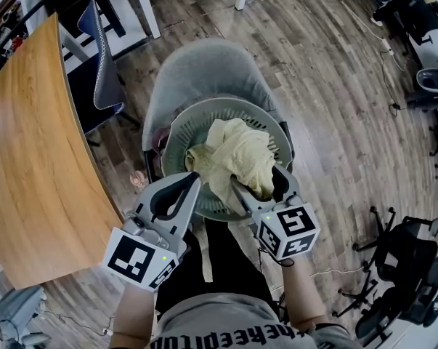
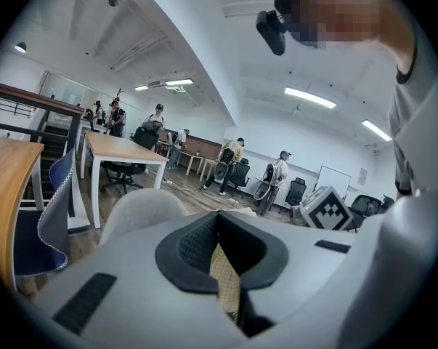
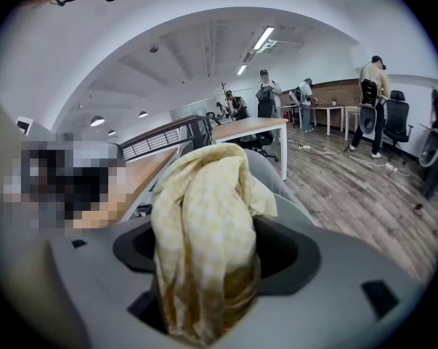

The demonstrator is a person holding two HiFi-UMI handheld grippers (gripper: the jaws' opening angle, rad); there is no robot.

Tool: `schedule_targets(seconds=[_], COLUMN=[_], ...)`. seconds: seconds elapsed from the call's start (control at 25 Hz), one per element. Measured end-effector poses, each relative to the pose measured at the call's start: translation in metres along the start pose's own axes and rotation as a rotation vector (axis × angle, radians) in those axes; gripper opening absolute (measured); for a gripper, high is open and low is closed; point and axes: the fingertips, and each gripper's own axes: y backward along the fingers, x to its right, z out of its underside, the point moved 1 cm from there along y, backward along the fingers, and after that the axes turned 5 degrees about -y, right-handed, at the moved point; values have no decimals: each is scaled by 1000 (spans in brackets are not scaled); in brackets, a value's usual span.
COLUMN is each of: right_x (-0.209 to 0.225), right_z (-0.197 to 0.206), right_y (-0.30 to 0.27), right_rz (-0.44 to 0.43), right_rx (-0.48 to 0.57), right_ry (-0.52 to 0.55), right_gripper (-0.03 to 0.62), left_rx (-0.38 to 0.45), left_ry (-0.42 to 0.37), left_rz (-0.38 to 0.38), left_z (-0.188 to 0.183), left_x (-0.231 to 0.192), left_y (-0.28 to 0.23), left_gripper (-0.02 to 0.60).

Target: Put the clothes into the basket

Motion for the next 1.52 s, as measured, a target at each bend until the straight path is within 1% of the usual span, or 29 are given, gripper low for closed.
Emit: schedule_targets(seconds=[0.16,0.36,0.64,0.8,0.88,1.0,1.16,1.24,1.4,1.52], right_x=[-1,-2,-4,-8,-12,-16,-20,-23,-32,-39], right_z=[0,-2,-28,-28,-26,-25,-28,-29,-30,-33], right_y=[3,6,15,20,22,27,35,39,50,60], right_rz=[-1,12,24,11,6,11,26,23,2,4], right_rx=[-2,9,111,116,121,140,166,176,195,213], right_ry=[0,1,-21,-39,-49,-57,-58,-60,-53,-45], right_gripper=[336,336,329,266,215,121,32,12,11,9], left_rx=[5,11,17,17,21,27,32,33,39,47], left_ry=[13,9,8,-2,-6,-8,-14,-19,-32,-43], left_rz=[4,8,12,17,16,15,18,22,36,51], left_z=[-2,-2,-4,-5,-6,-8,-11,-12,-15,-18], left_x=[0,0,0,3,3,3,4,5,12,17], left_y=[2,6,10,15,18,24,31,33,39,42], left_gripper=[14,14,14,14,14,12,14,14,14,14])
